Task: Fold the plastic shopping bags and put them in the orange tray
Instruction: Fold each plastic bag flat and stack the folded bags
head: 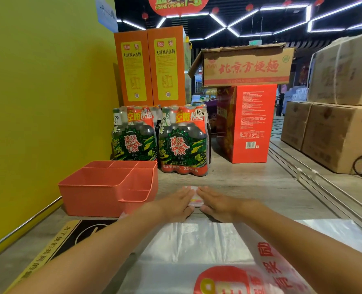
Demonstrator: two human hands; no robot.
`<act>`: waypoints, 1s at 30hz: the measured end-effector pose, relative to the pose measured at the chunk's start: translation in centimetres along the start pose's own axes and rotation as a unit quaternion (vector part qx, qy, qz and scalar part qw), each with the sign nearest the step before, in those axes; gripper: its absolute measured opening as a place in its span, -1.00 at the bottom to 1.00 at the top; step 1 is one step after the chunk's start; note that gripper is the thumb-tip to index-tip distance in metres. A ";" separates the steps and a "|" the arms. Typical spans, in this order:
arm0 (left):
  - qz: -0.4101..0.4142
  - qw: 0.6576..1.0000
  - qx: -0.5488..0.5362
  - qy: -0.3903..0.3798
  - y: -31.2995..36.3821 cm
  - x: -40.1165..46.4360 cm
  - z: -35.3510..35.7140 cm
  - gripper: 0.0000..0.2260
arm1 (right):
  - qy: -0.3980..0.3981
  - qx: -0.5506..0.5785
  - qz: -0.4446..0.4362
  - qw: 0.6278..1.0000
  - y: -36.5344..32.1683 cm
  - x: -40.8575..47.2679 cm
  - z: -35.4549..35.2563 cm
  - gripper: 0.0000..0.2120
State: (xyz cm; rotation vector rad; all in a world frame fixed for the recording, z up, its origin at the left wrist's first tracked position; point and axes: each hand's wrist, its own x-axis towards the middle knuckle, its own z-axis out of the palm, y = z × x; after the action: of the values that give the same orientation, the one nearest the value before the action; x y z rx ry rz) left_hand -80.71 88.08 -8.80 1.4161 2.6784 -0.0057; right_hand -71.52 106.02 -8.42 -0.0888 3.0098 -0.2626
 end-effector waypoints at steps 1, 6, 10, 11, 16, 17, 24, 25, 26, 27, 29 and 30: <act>-0.004 1.000 -0.012 -0.004 -0.1 0.1 0.4 -0.42 | -0.001 -0.003 -0.002 1.000 -0.1 0.1 0.2 -0.36; -0.006 0.998 -0.063 0.001 0.0 -0.1 0.7 -0.42 | 0.002 0.030 0.001 1.000 -0.1 0.0 0.7 -0.33; -0.003 0.998 -0.062 -0.026 -0.1 -0.6 -0.4 -0.40 | -0.024 0.028 0.011 0.999 -0.7 -0.4 -0.3 -0.32; -0.002 0.998 -0.051 -0.042 0.1 -0.6 -0.9 -0.39 | -0.034 0.024 0.019 0.999 -0.8 -0.7 -0.9 -0.32; -0.008 0.993 -0.116 0.021 1.4 -1.7 -4.7 -0.56 | 0.012 0.096 0.029 0.995 -3.0 -2.8 -5.7 -0.34; 0.002 0.992 -0.116 0.044 1.9 -2.2 -5.3 -0.55 | 0.029 0.084 0.035 0.995 -3.2 -3.7 -6.4 -0.37; 0.069 0.990 -0.100 0.071 6.7 -11.1 -6.1 -0.47 | 0.103 0.023 -0.015 0.994 -4.5 -14.9 -6.4 -0.48; 0.081 0.991 -0.091 0.062 7.6 -12.9 -5.7 -0.47 | 0.111 0.024 -0.038 0.993 -4.7 -16.7 -5.7 -0.48; 0.095 0.990 -0.087 0.059 8.4 -14.7 -5.2 -0.47 | 0.112 0.028 -0.062 0.991 -4.9 -18.4 -4.8 -0.49; 0.108 0.988 -0.090 0.060 9.4 -16.6 -4.8 -0.49 | 0.102 0.032 -0.081 0.991 -5.4 -20.3 -4.1 -0.49; 0.127 0.983 -0.121 0.045 11.2 -19.9 -4.2 -0.52 | 0.065 0.046 -0.107 0.991 -6.3 -23.7 -2.8 -0.49; 0.131 0.981 -0.141 0.028 11.9 -21.1 -3.9 -0.52 | 0.045 0.056 -0.121 0.990 -6.8 -25.1 -2.1 -0.48</act>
State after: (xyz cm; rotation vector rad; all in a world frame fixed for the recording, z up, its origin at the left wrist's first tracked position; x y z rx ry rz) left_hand -59.53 77.60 -2.19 1.6742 2.3903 0.4254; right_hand -46.54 101.41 -2.28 -0.4444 3.0638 -0.4709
